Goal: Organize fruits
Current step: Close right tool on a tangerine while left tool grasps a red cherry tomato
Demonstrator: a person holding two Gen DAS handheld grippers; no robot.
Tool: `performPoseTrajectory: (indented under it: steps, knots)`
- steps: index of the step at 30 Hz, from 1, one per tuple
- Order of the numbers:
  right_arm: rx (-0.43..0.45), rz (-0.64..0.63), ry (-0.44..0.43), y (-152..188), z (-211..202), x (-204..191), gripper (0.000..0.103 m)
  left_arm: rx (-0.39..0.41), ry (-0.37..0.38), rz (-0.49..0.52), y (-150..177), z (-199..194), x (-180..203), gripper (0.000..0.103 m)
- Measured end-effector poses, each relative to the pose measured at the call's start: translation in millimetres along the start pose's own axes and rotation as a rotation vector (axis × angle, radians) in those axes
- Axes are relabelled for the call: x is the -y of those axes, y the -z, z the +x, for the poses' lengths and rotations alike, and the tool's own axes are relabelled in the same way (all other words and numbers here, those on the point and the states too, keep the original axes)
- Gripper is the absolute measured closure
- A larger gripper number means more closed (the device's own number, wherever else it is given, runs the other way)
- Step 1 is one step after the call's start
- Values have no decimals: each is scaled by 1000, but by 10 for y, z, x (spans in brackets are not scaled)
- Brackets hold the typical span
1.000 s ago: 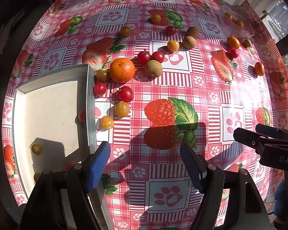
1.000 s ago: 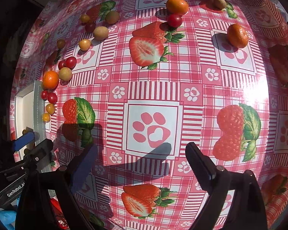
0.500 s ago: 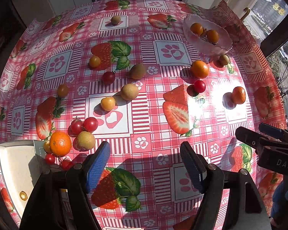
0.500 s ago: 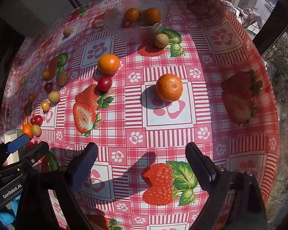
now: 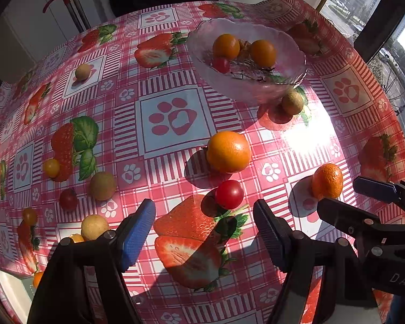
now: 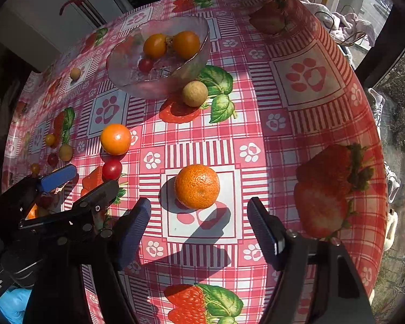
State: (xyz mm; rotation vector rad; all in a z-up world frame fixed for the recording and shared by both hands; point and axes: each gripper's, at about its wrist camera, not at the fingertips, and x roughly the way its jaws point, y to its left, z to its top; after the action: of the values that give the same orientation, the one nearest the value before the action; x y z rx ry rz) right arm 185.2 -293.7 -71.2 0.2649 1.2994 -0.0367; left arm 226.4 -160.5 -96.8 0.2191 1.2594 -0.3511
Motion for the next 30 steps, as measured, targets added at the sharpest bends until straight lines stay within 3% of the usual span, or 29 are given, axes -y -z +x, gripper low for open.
performPoseTrajectory:
  steps: [6,9,10,11,16,21,30]
  knots:
    - [-40,14,-54,-66,160,61,39,-11,-21,12,-48,164,45,27]
    - [-36,5,-63,-83,176,55,49,-6,-24,7,-73,176,59,27]
    - [-37,5,-72,-85,178,52,60,-5,-26,3,-84,178,65,27]
    - [-40,6,-77,-86,184,45,63,-4,-27,1,-92,180,70,28]
    - [-39,-15,-88,-48,152,-9,64,19,-30,10,-98,113,141,60]
    - [-33,11,-100,51,62,-5,64,17,-3,-22,-89,31,29,80]
    - [-52,24,-116,392,-53,-132,64,3,51,-21,122,-84,-131,80]
